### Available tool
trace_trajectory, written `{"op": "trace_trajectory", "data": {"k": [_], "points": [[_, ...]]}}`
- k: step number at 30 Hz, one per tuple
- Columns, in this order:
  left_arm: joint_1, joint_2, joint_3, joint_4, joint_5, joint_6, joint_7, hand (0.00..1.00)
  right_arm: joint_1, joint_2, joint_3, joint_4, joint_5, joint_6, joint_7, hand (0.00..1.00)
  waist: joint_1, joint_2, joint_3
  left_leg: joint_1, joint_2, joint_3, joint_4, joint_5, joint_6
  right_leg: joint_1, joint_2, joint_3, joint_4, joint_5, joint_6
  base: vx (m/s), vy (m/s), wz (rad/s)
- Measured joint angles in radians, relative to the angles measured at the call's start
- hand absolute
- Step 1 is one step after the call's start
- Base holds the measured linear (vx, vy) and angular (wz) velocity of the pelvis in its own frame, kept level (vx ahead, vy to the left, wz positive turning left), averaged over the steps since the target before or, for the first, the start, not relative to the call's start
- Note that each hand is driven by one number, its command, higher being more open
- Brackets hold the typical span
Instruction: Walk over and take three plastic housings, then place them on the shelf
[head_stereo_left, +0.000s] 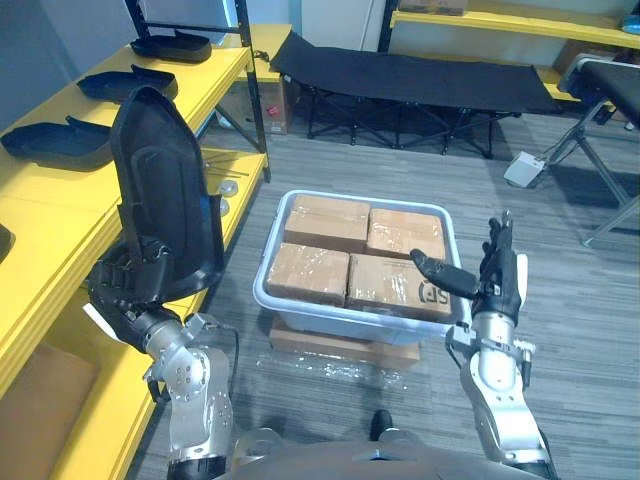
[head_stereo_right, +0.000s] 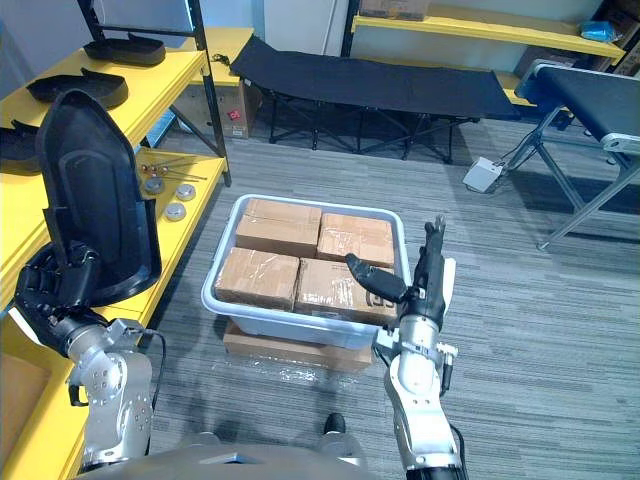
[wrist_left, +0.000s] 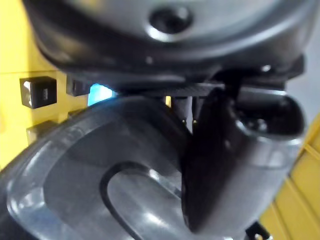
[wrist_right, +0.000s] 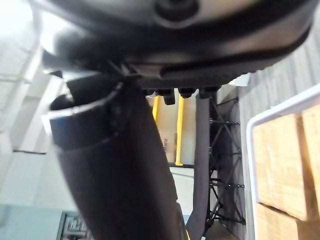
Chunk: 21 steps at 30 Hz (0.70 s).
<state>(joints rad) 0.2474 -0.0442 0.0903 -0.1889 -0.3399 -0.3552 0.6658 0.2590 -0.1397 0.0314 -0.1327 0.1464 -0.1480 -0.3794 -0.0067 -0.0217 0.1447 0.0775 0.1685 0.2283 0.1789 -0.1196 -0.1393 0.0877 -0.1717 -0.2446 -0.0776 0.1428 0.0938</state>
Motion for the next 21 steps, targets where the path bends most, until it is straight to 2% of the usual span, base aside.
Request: {"op": "trace_trajectory", "data": {"k": [7,10,14,17,19,21], "points": [[0.074,-0.006,0.006,-0.146,-0.020,-0.007,-0.080,0.00,0.014,0.042,0.034,0.026,0.069,-0.001,0.052,1.00,0.004,0.004,-0.002,-0.019,-0.005,-0.055,-0.009,0.008,0.001,0.017,-0.002,-0.058,-0.001,-0.009,0.005,0.01,-0.001,0.24],[0.091,-0.013,0.046,-0.205,-0.020,-0.012,-0.094,0.00,-0.066,0.044,0.101,0.104,0.065,-0.011,0.048,1.00,0.035,0.005,-0.002,-0.036,-0.017,-0.123,-0.025,0.033,0.003,0.038,-0.008,-0.127,-0.001,-0.017,0.008,0.02,-0.016,0.63],[0.135,-0.024,0.148,-0.263,-0.052,-0.015,-0.140,0.00,-0.178,0.039,0.219,0.180,0.054,-0.011,0.044,1.00,0.119,0.010,-0.009,-0.051,-0.041,-0.224,-0.060,0.067,0.005,0.077,-0.016,-0.247,-0.002,-0.032,0.018,-0.01,-0.016,0.74],[0.189,-0.045,0.215,-0.294,-0.066,-0.025,-0.170,0.00,-0.230,0.040,0.261,0.182,0.054,-0.011,0.047,1.00,0.165,0.010,-0.011,-0.054,-0.055,-0.260,-0.072,0.076,0.010,0.095,-0.025,-0.285,-0.002,-0.042,0.025,0.00,0.012,0.46],[0.244,-0.064,0.279,-0.302,-0.115,-0.058,-0.201,0.00,-0.296,0.042,0.276,0.188,0.054,-0.012,0.047,1.00,0.205,0.010,-0.012,-0.054,-0.060,-0.268,-0.077,0.078,0.013,0.099,-0.029,-0.297,-0.002,-0.044,0.026,0.01,0.035,0.19],[0.262,-0.064,0.310,-0.302,-0.130,-0.062,-0.217,0.00,-0.339,0.050,0.276,0.203,0.055,-0.015,0.045,1.00,0.226,0.006,-0.015,-0.054,-0.060,-0.269,-0.076,0.077,0.013,0.099,-0.029,-0.300,-0.007,-0.045,0.025,0.00,0.028,0.02]]}}
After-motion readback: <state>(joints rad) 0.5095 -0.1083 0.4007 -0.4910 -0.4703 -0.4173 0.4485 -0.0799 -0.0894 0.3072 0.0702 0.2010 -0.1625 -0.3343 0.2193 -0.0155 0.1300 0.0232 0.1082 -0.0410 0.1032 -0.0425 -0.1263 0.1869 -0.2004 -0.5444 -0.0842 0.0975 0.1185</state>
